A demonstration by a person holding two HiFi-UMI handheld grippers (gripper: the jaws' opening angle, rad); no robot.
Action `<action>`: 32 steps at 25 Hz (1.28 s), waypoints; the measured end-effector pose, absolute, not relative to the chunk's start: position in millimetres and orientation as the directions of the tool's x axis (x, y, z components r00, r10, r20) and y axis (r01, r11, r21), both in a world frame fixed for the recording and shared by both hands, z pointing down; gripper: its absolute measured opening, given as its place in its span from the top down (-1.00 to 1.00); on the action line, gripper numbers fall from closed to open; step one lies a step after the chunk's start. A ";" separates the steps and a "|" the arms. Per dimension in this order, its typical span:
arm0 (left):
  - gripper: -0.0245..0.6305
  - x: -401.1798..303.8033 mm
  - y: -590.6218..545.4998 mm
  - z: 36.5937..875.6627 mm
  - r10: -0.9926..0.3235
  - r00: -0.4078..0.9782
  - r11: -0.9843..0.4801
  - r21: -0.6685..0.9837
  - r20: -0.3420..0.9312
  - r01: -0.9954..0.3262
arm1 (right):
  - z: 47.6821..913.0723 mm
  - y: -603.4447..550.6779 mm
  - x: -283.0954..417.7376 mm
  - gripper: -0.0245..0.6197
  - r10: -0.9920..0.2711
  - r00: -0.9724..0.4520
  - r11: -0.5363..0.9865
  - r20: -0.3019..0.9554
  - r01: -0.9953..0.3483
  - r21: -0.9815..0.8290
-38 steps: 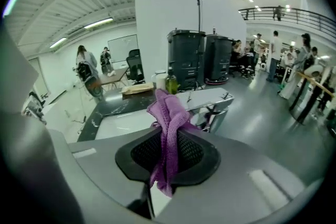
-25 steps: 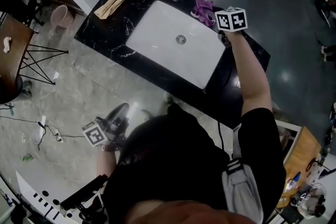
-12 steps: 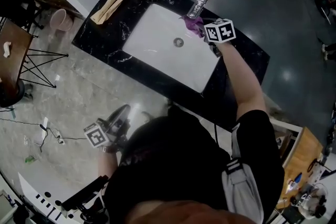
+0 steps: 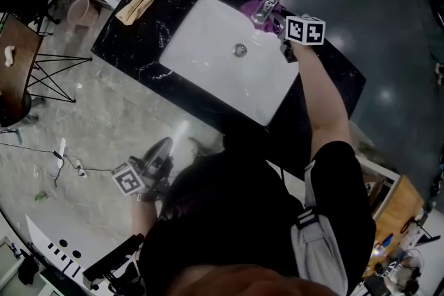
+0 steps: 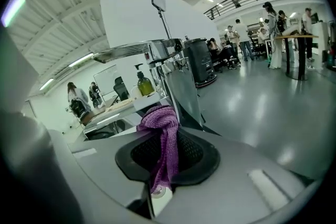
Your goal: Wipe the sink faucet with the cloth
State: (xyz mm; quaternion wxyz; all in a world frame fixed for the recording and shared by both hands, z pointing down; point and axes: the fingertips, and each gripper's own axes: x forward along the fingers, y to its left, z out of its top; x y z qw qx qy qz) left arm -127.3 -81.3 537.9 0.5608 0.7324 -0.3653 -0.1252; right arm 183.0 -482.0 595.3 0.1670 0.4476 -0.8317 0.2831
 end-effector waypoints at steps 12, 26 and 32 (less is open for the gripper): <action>0.93 -133.8 -95.0 522.2 -0.671 0.714 -0.166 0.897 0.201 -0.409 | 582.7 -413.2 151.9 0.71 -0.505 -0.730 0.595 0.460 -0.681 -0.427; 0.92 -227.8 -87.8 508.5 -0.519 0.845 -0.294 0.900 0.132 -0.321 | 485.8 -278.0 42.1 0.71 -0.596 -0.763 0.554 0.252 -0.617 -0.558; 0.92 -234.3 -83.1 505.1 -0.433 0.895 -0.352 0.894 0.108 -0.278 | 437.8 -216.4 -2.2 0.71 -0.648 -0.755 0.529 0.103 -0.543 -0.653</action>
